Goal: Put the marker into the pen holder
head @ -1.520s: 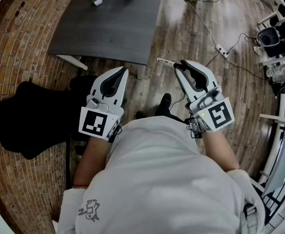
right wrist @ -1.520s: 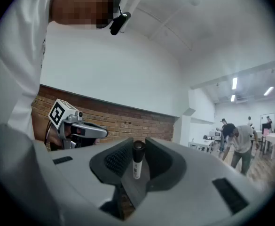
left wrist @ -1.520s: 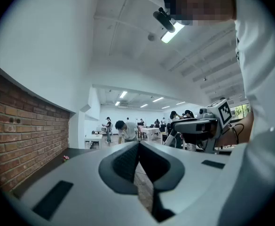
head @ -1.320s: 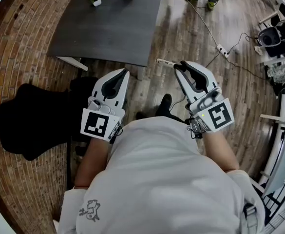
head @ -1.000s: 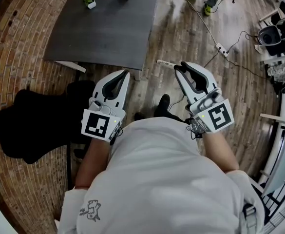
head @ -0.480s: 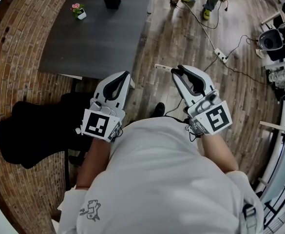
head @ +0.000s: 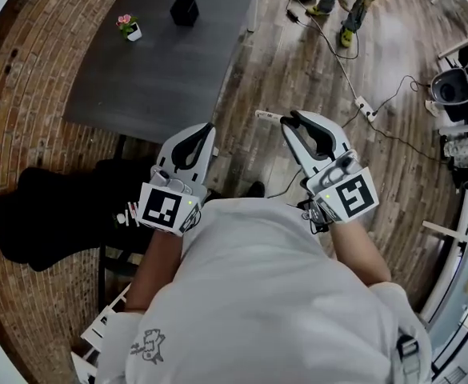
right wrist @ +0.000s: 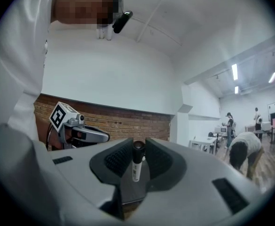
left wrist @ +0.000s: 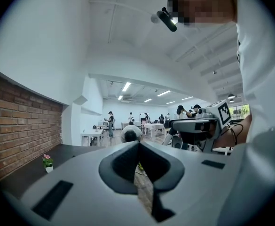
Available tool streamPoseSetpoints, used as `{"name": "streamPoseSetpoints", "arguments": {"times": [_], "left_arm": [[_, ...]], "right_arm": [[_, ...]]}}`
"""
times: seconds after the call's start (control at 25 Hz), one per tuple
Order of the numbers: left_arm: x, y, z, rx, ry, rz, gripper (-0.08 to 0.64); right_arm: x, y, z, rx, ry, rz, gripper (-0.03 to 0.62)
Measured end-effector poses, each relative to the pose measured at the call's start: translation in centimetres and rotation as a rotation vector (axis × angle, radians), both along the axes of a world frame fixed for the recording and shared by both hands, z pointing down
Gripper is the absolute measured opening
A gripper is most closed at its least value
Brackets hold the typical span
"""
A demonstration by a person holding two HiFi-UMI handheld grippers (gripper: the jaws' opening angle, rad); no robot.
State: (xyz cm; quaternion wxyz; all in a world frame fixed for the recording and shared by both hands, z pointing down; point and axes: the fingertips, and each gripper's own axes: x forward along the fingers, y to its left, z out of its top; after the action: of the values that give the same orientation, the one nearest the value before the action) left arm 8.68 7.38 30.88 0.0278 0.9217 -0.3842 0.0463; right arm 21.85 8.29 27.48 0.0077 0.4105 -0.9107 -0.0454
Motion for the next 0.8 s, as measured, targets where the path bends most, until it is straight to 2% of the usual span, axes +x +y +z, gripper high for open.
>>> {"name": "streamPoseSetpoints", "arguments": {"times": [0.32, 0.8], "left_arm": [[-1.8, -3.1, 0.2, 0.004, 0.013, -0.021, 0.011], [-8.5, -9.0, -0.6, 0.021, 0.044, -0.010, 0.011]], "right_arm": [[-2.1, -3.1, 0.1, -0.006, 0.003, -0.029, 0.084], [-9.9, -8.9, -0.4, 0.007, 0.031, -0.042, 0.084]]}}
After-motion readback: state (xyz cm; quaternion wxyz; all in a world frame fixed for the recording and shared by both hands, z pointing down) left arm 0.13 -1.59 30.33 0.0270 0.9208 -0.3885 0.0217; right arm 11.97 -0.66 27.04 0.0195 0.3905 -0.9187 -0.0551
